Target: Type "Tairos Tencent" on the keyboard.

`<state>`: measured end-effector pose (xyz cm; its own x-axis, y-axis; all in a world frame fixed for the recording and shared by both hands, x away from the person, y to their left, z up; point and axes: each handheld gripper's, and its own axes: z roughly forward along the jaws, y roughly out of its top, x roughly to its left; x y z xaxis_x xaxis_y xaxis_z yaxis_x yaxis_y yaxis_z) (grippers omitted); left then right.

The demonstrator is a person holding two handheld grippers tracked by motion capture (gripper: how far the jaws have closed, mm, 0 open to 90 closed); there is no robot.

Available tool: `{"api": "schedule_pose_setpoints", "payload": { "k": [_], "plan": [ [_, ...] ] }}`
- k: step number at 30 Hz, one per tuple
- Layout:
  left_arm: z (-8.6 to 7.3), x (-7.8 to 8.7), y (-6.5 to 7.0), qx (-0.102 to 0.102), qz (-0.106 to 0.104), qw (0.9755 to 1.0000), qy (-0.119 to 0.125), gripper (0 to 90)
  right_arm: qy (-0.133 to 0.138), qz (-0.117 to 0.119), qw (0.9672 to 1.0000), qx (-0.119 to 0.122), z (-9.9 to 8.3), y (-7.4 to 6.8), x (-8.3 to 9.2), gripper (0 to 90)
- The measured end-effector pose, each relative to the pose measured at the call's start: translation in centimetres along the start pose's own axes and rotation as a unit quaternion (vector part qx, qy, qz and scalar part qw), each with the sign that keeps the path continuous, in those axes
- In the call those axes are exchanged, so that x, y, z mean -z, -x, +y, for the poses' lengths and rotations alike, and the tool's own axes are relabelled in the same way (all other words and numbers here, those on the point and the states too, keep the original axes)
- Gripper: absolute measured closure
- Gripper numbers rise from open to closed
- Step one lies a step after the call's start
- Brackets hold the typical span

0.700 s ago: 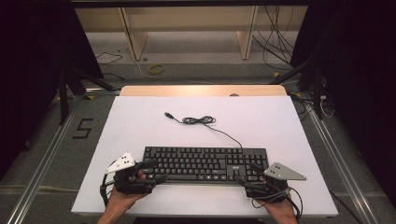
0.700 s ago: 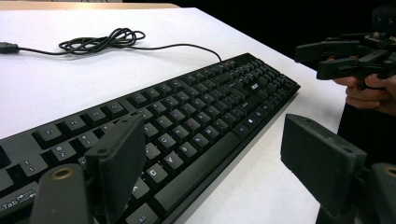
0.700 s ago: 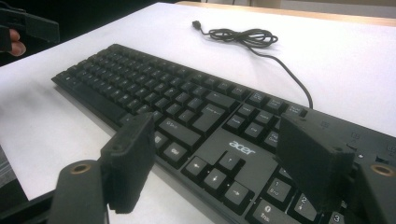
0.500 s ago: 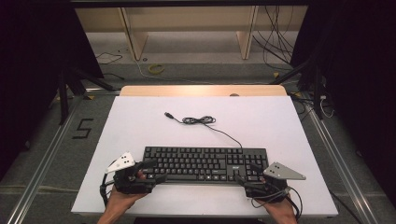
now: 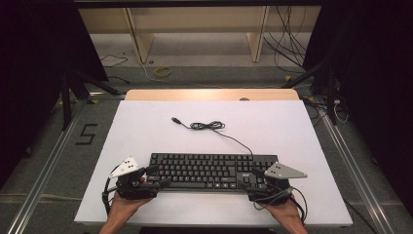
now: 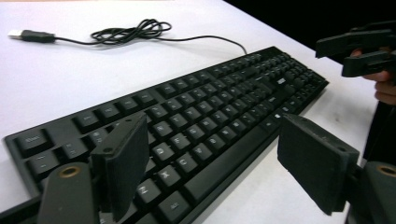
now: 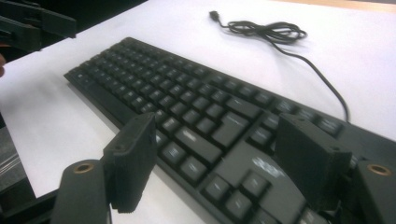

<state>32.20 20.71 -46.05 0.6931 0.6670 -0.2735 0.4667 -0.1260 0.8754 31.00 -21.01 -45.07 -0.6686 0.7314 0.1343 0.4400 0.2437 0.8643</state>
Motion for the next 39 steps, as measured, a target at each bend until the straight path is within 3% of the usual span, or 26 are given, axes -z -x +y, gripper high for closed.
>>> {"api": "schedule_pose_setpoints", "payload": {
  "k": [2, 10, 23, 33, 39],
  "plan": [
    [0.1, 0.2, -0.3, 0.002, 0.015, 0.9999, -0.005, 26.5, -0.002, 0.006, 1.0000, 0.003, 0.6, -0.3, -0.6, 31.6],
    [0.0, 0.4, -0.8, 0.006, 0.034, 0.9991, -0.024, 31.7, -0.016, 0.025, 0.9993, 0.022, 2.9, -1.7, -3.5, 34.4],
    [-0.2, 0.6, -1.7, 0.023, 0.048, 0.9973, -0.050, 46.1, -0.048, 0.047, 0.9970, 0.037, 5.3, -2.9, -7.1, 41.5],
    [-0.4, 0.6, -2.3, 0.035, 0.055, 0.9954, -0.070, 65.2, -0.080, 0.065, 0.9936, 0.046, 6.0, -4.1, -9.9, 58.1],
    [-0.6, 0.4, -2.5, 0.037, 0.057, 0.9940, -0.086, 76.1, -0.086, 0.074, 0.9923, 0.051, 6.4, -4.7, -11.4, 68.9]
  ]
}}
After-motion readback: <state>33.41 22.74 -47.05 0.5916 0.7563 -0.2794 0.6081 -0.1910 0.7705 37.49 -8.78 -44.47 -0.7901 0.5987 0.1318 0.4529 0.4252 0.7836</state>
